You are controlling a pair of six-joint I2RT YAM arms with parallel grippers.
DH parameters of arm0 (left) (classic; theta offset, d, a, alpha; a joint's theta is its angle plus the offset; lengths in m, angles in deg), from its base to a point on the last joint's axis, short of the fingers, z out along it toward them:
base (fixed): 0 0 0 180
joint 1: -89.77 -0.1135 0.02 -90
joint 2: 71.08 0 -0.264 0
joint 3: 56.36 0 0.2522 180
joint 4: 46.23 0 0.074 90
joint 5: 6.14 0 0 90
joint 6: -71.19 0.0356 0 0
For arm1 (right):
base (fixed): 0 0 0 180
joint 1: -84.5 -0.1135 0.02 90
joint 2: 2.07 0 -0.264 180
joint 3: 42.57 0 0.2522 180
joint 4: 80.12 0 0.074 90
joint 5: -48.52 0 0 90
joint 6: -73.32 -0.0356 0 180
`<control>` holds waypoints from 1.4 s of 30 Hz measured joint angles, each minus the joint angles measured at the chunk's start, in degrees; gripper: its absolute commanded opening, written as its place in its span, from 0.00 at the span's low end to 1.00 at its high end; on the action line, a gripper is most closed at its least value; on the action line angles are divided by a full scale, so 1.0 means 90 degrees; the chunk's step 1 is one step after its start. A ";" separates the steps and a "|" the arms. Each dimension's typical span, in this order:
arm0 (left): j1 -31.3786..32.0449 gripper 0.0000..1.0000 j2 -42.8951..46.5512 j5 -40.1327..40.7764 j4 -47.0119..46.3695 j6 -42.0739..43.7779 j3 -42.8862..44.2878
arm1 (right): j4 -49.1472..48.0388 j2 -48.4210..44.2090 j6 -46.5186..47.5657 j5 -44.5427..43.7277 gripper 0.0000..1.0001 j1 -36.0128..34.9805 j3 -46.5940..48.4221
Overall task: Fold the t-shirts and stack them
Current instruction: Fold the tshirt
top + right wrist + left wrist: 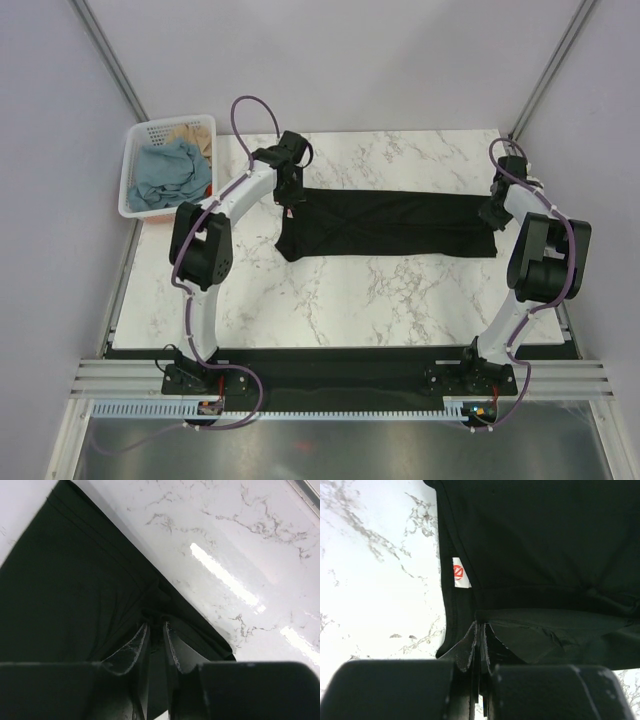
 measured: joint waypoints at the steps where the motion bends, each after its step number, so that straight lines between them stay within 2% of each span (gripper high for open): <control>1: 0.0000 0.04 -0.0041 -0.0041 0.0005 0.0000 0.0022 | 0.0010 0.0000 -0.0007 0.0000 0.29 0.0000 0.0046; 6: 0.0000 0.04 -0.0134 -0.0158 0.0024 0.0002 0.0051 | 0.0063 -0.0019 -0.0214 0.0007 0.36 0.0000 0.0321; 19: 0.0000 0.07 -0.0172 -0.0374 0.0027 0.0002 0.0194 | 0.0357 -0.0119 -0.0814 0.0100 0.39 -0.0194 0.0425; 26: 0.0000 0.07 -0.0333 -0.0476 0.0034 0.0002 0.0223 | 0.0602 -0.0121 -0.1236 -0.0056 0.47 -0.0194 0.0427; 34: 0.0000 0.07 -0.0359 -0.0491 0.0034 0.0000 0.0223 | 0.0612 -0.0119 -0.1460 -0.0104 0.45 -0.0194 0.0396; 35: 0.0000 0.07 -0.0359 -0.0491 0.0034 0.0000 0.0223 | 0.0602 -0.0112 -0.1479 -0.0119 0.43 -0.0194 0.0379; 37: 0.0000 0.07 -0.0362 -0.0491 0.0034 0.0000 0.0223 | 0.0583 -0.0073 -0.1498 -0.0175 0.35 -0.0194 0.0372; 38: 0.0000 0.07 -0.0372 -0.0491 0.0032 0.0000 0.0223 | 0.0561 -0.0024 -0.1508 -0.0211 0.19 -0.0194 0.0372; 40: 0.0000 0.07 -0.0423 -0.0488 0.0032 0.0000 0.0238 | 0.0517 0.0114 -0.1506 -0.0342 0.03 -0.0194 0.0376; 42: 0.0000 0.07 -0.0520 -0.0483 0.0027 0.0000 0.0272 | 0.0488 0.0308 -0.1549 -0.0495 0.00 -0.0194 0.0384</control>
